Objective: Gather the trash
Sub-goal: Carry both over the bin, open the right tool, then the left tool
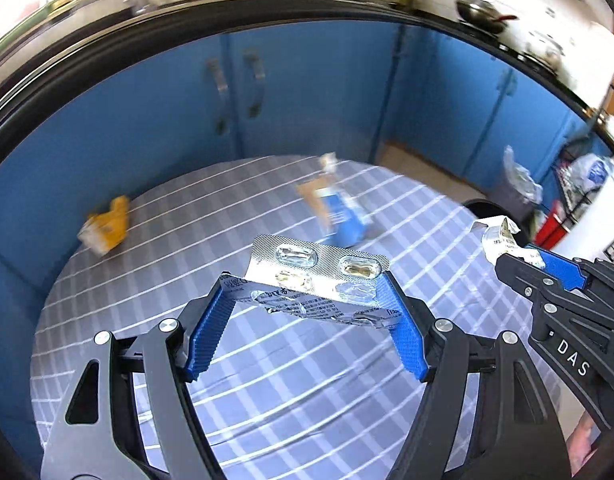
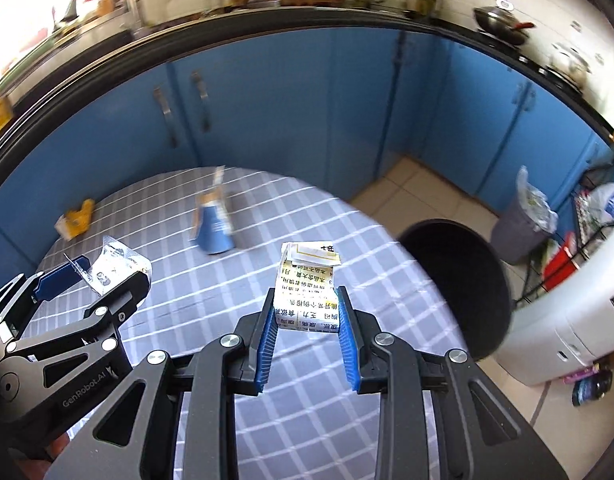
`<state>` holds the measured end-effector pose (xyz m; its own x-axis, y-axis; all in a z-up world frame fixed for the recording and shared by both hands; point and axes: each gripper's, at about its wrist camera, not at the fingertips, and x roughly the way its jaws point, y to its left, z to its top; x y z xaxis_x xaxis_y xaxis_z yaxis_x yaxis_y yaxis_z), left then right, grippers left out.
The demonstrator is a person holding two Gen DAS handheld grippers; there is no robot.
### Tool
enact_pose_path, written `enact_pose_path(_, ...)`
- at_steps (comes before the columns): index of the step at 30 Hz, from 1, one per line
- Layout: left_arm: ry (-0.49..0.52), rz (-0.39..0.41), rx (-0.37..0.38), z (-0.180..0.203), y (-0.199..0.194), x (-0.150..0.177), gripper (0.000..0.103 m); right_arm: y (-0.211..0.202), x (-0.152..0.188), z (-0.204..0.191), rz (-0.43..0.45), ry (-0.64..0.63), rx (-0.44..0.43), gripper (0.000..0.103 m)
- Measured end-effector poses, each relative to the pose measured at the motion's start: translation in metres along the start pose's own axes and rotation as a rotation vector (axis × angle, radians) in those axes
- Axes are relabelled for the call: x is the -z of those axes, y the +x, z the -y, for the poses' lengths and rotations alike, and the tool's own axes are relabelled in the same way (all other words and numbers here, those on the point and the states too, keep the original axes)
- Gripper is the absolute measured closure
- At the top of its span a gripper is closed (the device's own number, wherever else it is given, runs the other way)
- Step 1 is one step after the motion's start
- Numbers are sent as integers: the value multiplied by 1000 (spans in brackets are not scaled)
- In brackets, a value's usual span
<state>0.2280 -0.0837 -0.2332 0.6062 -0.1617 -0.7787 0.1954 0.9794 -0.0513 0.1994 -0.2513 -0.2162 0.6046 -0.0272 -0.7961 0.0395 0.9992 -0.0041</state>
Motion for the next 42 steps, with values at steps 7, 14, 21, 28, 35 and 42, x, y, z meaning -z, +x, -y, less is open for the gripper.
enact_pose_path(7, 78, 8, 82, 53, 10, -24, 31, -10, -9, 45, 17, 78, 72, 75)
enact_pose_path(14, 148, 49, 158, 98, 11, -53, 31, -21, -24, 82, 51, 144, 133, 75)
enact_pose_path(21, 183, 87, 199, 127, 14, -79, 31, -28, -38, 108, 85, 186, 180, 75)
enact_pose_path(28, 194, 102, 210, 141, 18, -96, 31, -28, -51, 119, 103, 194, 205, 75)
enact_pose_path(35, 202, 112, 210, 149, 23, -110, 31, -22, -60, 127, 106, 201, 224, 75)
enact_pose_path(42, 194, 120, 200, 146, 28, -117, 31, -19, -73, 133, 118, 207, 242, 75)
